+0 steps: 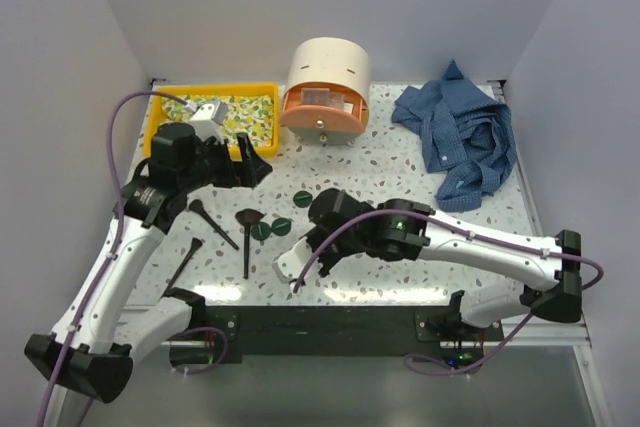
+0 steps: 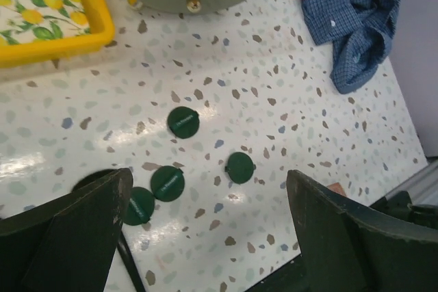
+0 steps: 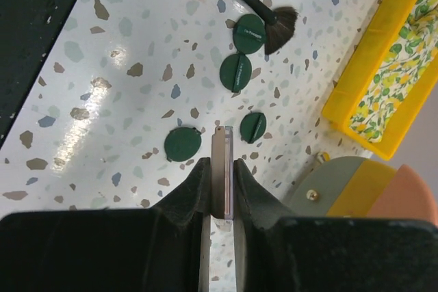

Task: Organize the makeup
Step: Place the makeup in the drawer.

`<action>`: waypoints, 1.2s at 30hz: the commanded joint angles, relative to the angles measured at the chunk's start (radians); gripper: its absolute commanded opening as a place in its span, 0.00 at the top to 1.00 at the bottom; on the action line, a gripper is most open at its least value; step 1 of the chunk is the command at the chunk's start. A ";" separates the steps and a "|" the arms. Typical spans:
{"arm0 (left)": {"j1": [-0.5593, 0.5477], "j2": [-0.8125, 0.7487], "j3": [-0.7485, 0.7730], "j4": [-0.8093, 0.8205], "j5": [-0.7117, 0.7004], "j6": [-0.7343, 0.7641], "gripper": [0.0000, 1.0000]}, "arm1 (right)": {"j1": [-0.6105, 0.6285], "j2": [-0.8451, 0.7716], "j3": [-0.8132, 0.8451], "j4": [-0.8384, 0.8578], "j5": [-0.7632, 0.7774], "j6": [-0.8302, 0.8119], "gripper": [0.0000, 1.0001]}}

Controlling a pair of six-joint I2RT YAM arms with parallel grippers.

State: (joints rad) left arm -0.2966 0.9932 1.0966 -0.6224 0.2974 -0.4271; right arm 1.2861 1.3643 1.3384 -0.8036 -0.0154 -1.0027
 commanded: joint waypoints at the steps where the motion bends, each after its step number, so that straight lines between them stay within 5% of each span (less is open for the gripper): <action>1: 0.002 -0.070 -0.009 0.003 -0.199 0.100 0.00 | -0.112 -0.074 0.085 -0.023 -0.172 0.088 1.00; 11: 0.004 -0.120 -0.187 0.078 -0.294 0.177 0.00 | -0.310 -0.079 0.286 -0.034 -0.146 0.205 1.00; 19: 0.004 -0.185 -0.250 0.131 -0.345 0.226 0.00 | -0.563 0.033 0.507 -0.020 -0.311 0.299 1.00; 36: 0.004 -0.255 -0.374 0.233 -0.371 0.226 0.00 | -0.627 0.237 0.814 -0.043 -0.477 0.197 1.00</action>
State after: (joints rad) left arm -0.2966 0.7475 0.7254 -0.4599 -0.0597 -0.2199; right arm 0.6708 1.5936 2.0995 -0.8688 -0.4160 -0.7582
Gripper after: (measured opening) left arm 0.997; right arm 0.143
